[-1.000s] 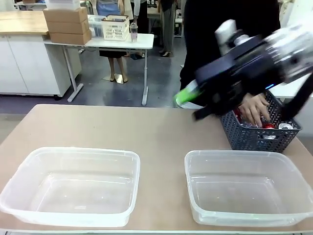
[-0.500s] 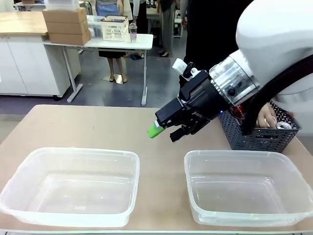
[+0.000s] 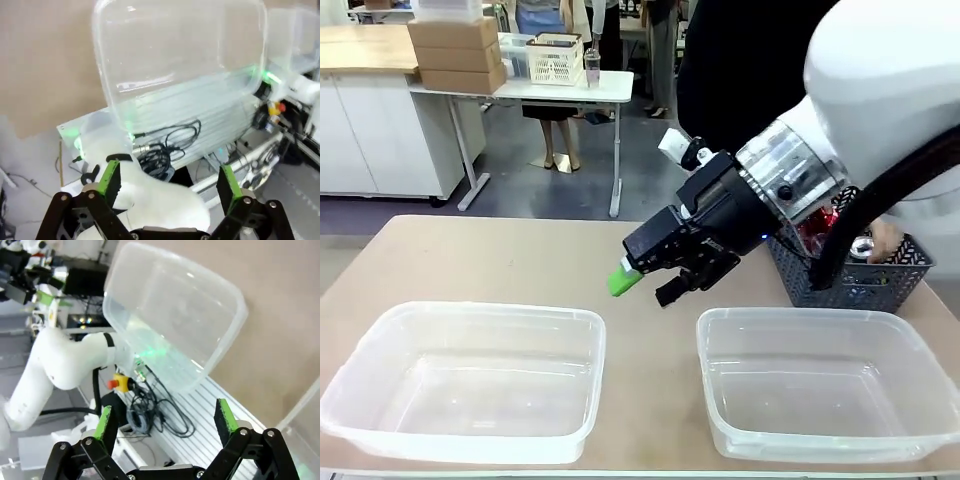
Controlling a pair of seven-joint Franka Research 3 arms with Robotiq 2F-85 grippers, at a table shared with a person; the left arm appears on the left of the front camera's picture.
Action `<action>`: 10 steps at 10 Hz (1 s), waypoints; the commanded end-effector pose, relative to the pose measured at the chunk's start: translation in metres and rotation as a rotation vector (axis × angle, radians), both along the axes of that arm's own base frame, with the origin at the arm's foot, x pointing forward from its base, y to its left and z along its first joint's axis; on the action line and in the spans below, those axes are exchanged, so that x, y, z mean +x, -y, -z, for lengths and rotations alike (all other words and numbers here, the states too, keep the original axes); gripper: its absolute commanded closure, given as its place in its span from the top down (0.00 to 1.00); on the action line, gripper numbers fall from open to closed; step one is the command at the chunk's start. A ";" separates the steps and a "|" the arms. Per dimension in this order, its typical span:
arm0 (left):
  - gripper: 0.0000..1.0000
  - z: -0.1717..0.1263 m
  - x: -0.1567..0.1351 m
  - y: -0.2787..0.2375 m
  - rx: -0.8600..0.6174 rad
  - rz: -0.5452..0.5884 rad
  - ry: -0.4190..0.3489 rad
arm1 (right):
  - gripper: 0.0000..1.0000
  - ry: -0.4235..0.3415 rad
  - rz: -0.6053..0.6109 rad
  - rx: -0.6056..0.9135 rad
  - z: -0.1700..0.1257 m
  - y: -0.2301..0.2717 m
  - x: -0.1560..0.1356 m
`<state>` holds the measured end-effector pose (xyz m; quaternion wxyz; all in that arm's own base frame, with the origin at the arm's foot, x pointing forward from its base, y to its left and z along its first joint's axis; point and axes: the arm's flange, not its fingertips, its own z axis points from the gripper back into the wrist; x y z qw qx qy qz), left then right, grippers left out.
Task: Sort the waste into each basket.
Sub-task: Pick up the Organizing box on the left side of the table and lift it.
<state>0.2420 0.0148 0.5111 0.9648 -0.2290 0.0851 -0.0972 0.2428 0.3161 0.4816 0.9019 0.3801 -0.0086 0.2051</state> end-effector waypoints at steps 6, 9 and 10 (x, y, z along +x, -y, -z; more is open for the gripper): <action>1.00 0.089 0.008 0.069 0.420 -0.249 -0.014 | 1.00 -0.243 0.493 -0.493 0.087 -0.112 0.018; 1.00 0.053 0.037 0.079 0.414 -0.232 -0.023 | 1.00 -0.214 0.498 -0.478 0.102 -0.092 0.010; 1.00 0.053 0.037 0.079 0.414 -0.232 -0.023 | 1.00 -0.214 0.498 -0.478 0.102 -0.092 0.010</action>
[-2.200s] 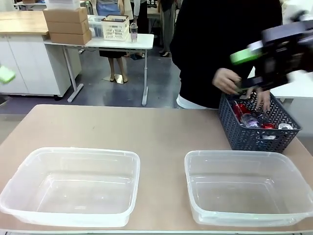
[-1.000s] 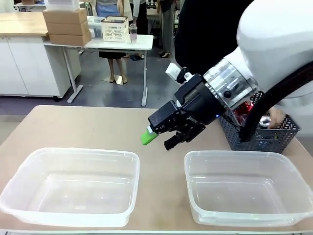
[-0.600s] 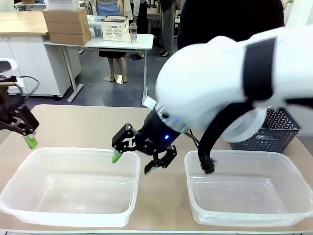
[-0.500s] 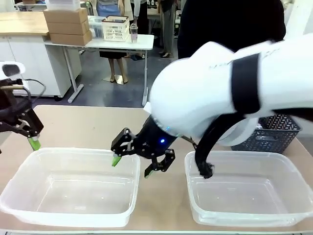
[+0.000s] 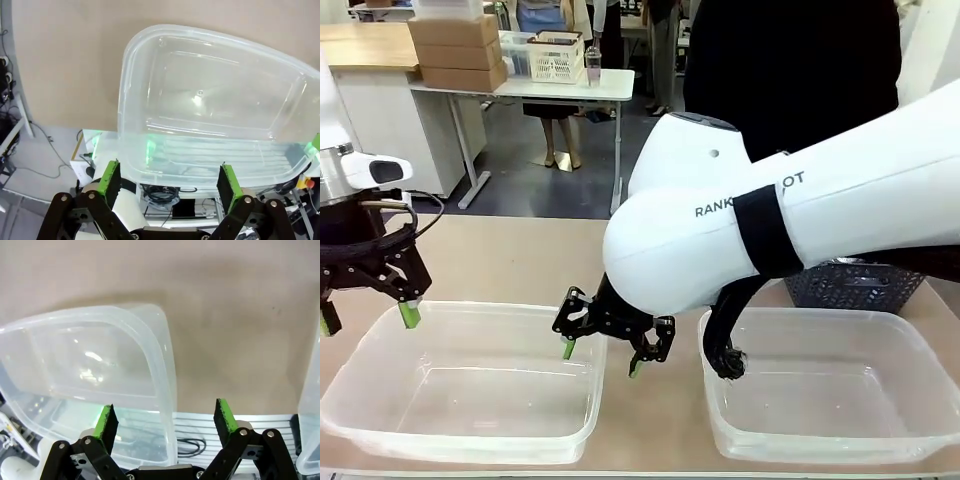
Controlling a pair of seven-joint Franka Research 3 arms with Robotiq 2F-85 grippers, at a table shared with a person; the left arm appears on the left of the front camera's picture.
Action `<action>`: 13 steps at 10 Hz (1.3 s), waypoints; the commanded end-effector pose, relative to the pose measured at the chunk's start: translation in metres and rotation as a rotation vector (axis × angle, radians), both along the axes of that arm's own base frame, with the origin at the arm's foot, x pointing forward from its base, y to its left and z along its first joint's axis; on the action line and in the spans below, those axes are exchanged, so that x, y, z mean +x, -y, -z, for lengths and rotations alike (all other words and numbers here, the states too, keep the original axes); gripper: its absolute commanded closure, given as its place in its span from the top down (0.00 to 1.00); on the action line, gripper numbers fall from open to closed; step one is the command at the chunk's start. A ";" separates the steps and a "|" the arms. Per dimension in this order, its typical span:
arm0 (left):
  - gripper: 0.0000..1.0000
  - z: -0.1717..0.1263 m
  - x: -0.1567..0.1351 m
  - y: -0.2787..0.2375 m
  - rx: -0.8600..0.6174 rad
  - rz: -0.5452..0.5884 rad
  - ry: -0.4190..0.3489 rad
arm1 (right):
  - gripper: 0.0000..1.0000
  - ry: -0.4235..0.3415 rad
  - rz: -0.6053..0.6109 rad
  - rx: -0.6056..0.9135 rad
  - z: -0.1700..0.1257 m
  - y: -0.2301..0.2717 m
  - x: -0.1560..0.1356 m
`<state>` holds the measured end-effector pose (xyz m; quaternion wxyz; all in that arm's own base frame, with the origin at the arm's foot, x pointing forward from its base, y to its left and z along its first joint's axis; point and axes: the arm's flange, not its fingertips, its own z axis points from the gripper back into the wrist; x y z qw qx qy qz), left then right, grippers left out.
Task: Sort the waste into each basket.
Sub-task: Pick up the Organizing box on the left side of the table and lift it.
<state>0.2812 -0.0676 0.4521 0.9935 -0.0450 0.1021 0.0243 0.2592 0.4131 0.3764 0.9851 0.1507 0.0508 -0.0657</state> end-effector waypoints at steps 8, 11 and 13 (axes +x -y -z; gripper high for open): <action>1.00 0.103 -0.049 -0.045 -0.011 0.125 -0.006 | 1.00 0.020 0.004 0.025 -0.003 0.005 -0.006; 1.00 0.135 -0.087 -0.042 -0.015 0.194 -0.032 | 1.00 0.020 0.004 0.025 -0.003 0.005 -0.006; 1.00 0.149 -0.102 -0.040 0.059 0.163 -0.061 | 1.00 0.020 0.004 0.025 -0.003 0.005 -0.006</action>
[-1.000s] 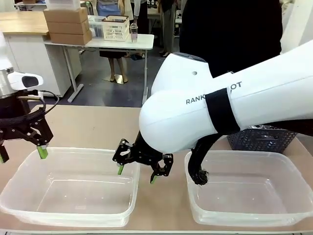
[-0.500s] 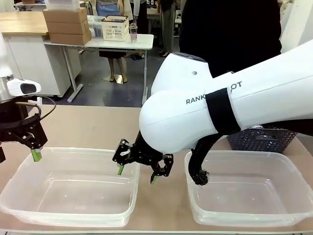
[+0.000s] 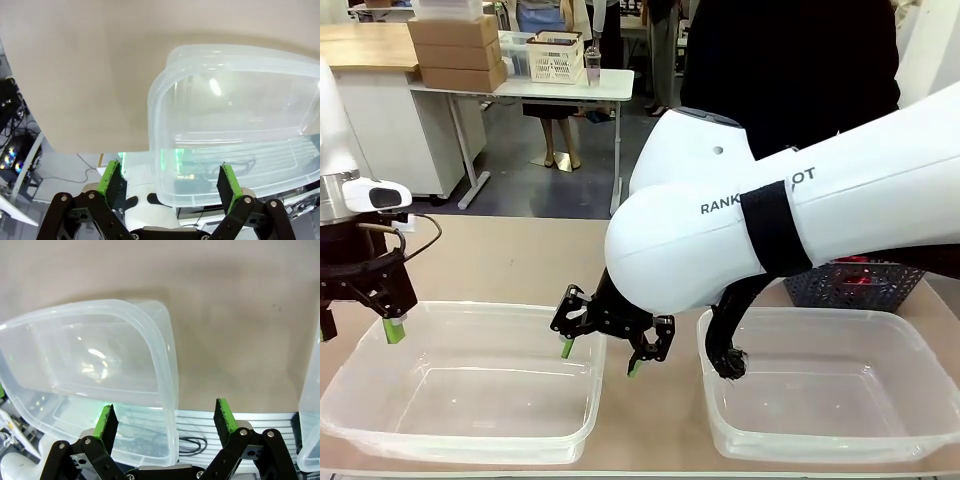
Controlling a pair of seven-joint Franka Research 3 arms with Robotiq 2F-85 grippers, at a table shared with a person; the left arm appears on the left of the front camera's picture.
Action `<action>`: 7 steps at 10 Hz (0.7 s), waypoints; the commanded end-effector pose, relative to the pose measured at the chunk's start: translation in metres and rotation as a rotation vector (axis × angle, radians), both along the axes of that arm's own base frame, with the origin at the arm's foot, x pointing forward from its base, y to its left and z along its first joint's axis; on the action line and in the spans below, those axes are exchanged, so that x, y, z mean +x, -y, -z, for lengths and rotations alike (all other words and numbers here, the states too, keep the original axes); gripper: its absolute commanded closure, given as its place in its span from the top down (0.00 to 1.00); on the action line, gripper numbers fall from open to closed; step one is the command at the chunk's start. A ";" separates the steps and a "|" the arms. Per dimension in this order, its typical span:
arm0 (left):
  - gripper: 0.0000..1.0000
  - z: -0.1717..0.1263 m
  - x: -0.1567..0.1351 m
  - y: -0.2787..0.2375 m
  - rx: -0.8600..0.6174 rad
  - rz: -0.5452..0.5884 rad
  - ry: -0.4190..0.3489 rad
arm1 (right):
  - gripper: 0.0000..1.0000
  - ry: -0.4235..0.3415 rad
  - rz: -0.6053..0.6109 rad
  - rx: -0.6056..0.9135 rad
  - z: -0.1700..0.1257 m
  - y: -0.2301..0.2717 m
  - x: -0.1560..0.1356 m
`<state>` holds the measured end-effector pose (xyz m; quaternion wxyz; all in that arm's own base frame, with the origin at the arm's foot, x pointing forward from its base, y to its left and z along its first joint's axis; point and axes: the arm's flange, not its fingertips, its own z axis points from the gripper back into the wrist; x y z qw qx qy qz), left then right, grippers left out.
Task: Sort the waste into each basket.
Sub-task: Pick up the Organizing box on the left side of the table and lift it.
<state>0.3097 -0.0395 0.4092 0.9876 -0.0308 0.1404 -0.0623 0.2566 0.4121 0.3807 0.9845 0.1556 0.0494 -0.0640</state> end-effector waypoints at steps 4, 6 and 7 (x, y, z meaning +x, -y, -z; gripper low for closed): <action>1.00 0.144 -0.139 -0.016 0.024 -0.021 -0.016 | 1.00 -0.001 0.000 -0.001 0.000 0.000 0.000; 1.00 0.158 -0.142 -0.016 0.031 -0.008 -0.045 | 1.00 -0.002 -0.002 -0.003 0.001 0.000 0.000; 0.94 0.158 -0.144 -0.019 0.014 0.001 -0.033 | 0.41 -0.022 -0.073 -0.017 0.001 -0.001 -0.002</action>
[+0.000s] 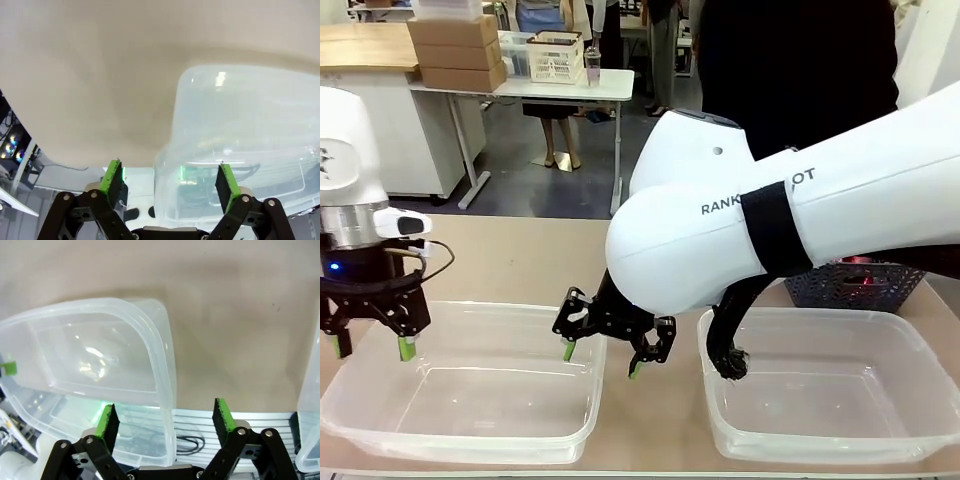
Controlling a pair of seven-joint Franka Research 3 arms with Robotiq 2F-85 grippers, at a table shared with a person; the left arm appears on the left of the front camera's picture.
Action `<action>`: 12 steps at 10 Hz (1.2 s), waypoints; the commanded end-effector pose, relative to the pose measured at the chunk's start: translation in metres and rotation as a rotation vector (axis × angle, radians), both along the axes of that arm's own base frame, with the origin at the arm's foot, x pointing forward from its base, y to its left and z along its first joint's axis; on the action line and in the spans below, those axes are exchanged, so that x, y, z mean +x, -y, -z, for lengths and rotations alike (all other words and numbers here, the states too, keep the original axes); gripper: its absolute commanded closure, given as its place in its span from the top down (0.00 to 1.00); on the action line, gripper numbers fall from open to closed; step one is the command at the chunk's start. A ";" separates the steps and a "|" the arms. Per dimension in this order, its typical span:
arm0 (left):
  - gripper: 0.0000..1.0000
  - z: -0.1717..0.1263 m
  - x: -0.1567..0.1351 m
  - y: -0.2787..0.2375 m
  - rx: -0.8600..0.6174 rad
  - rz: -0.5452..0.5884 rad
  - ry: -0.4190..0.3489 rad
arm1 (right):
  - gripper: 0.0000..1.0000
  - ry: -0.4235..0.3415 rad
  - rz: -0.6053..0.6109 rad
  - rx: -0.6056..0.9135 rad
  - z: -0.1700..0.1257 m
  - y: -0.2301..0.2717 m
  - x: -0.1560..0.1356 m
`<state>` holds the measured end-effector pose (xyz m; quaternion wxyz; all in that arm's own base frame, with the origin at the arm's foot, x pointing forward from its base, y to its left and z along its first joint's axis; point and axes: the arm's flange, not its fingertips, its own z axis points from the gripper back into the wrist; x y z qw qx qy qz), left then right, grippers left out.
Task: Sort the waste into each basket.
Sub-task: Pick up the Organizing box on the left side of the table and lift it.
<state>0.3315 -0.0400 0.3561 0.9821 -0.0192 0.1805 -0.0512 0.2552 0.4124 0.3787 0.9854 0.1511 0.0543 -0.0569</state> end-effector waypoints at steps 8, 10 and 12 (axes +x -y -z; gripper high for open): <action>0.00 0.087 -0.177 -0.030 -0.028 -0.004 0.135 | 0.00 0.021 -0.059 -0.129 0.007 -0.029 -0.006; 0.00 0.088 -0.178 -0.033 -0.038 -0.008 0.140 | 0.00 0.022 -0.060 -0.136 0.003 -0.028 -0.006; 0.00 0.080 -0.181 -0.031 -0.065 -0.039 0.163 | 0.00 0.000 -0.064 -0.141 0.002 -0.025 -0.005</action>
